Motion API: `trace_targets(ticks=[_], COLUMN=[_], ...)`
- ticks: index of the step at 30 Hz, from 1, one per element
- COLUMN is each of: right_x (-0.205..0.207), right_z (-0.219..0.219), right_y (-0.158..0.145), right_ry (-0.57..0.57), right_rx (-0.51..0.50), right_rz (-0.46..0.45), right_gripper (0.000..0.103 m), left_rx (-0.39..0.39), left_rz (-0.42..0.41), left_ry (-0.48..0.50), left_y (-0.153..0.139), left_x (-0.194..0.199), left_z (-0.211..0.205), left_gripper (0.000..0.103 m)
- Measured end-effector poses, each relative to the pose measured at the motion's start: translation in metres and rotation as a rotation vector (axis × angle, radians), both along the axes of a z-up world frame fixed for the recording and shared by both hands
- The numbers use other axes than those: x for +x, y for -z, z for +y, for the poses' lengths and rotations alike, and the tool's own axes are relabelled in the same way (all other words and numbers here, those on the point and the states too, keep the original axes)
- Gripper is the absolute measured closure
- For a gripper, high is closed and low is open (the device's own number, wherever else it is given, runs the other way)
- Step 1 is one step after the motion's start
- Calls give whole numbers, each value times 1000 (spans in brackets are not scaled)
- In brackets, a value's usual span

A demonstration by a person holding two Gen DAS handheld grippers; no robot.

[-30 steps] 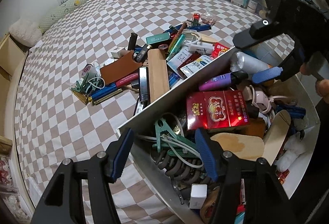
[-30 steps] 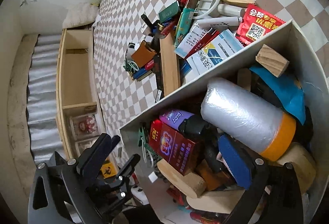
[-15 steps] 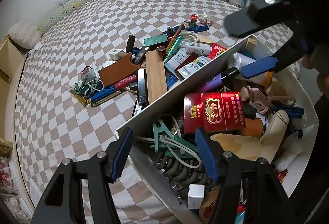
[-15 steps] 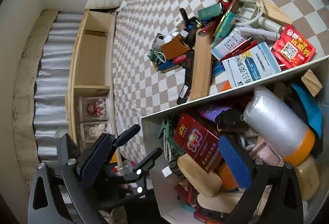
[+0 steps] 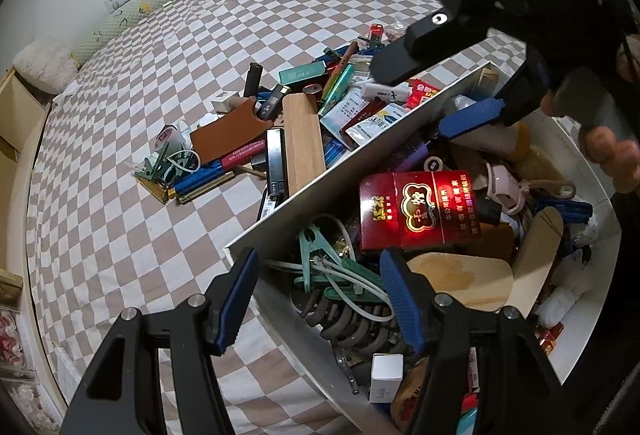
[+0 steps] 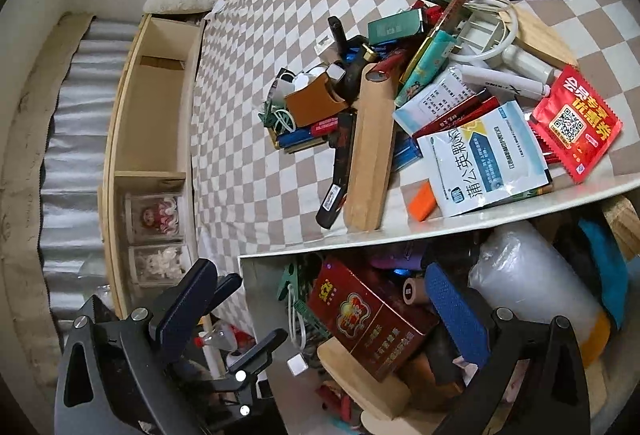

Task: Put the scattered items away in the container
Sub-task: 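Lift both tools away from the box and turn back toward the pile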

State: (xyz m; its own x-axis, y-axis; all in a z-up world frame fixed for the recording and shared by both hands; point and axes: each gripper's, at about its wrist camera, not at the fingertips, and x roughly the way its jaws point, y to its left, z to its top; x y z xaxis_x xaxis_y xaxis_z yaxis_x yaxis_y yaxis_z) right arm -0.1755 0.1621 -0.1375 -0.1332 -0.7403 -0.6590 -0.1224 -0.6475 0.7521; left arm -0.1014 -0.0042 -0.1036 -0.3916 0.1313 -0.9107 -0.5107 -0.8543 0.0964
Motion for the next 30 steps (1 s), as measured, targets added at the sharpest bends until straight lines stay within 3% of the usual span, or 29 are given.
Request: trace_targets(ticks=[8, 14, 24, 30], right_x=[7, 13, 16, 26], right_z=[9, 22, 42, 39], right_y=[-23, -39, -38, -52], right_ry=[-7, 0, -19, -100], right_rx=[-31, -16, 84, 197], right_rz=[56, 112, 141, 249], right_gripper=[0, 0, 0, 0], left_rx=[-11, 6, 65, 88], left_rz=[22, 32, 21, 38], left_ry=[-33, -55, -97, -114], left_y=[-3, -8, -16, -22], left_x=[-2, -4, -5, -6], left_z=[-8, -10, -10, -8], left_gripper=[22, 19, 17, 10])
